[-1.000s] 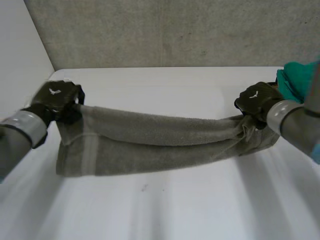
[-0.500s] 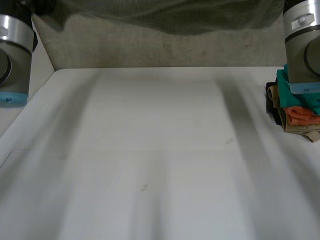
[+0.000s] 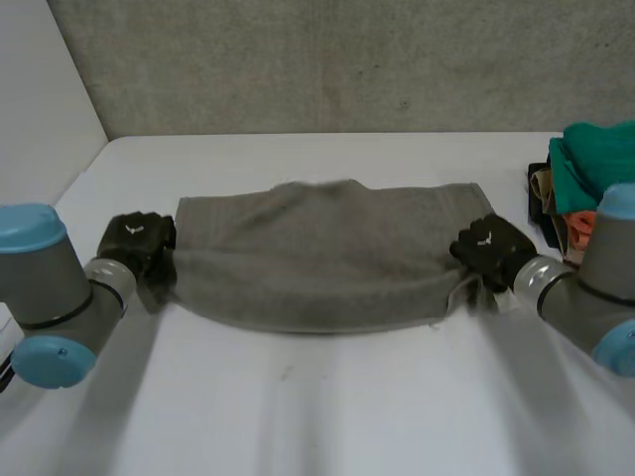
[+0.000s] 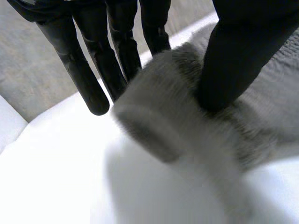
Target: Fold the laundry.
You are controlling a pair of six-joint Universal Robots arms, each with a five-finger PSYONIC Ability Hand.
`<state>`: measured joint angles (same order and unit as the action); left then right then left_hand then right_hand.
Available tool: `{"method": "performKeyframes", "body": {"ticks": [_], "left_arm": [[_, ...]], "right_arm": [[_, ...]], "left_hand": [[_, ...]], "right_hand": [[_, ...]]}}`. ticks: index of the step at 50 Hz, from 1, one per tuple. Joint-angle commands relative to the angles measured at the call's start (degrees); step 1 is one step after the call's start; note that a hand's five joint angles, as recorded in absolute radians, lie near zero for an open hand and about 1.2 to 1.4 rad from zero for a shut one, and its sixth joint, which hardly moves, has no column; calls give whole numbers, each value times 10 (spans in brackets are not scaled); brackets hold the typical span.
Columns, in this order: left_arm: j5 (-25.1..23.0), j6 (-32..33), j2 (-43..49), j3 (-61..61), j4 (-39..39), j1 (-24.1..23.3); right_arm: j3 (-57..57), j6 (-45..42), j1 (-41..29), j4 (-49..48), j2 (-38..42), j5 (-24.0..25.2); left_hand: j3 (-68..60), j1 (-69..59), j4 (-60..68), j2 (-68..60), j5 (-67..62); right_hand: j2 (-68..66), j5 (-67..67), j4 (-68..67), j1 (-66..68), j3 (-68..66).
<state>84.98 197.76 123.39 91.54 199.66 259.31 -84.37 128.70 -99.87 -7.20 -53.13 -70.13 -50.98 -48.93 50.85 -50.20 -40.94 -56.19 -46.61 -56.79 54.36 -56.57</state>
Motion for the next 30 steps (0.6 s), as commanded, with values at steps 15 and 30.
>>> {"method": "performKeyframes", "body": {"ticks": [15,30], "left_arm": [[-4,52,-186,104,-2,-9],[-82,67,-268,262,-11,36]], "right_arm": [[-89,232,28,27,-155,-72],[-135,329,54,143,-167,-64]], "left_hand": [[186,165,-184,178,185],[113,92,-111,105,112]], "right_hand": [[434,438,440,-416,438],[300,304,306,-281,303]]}}
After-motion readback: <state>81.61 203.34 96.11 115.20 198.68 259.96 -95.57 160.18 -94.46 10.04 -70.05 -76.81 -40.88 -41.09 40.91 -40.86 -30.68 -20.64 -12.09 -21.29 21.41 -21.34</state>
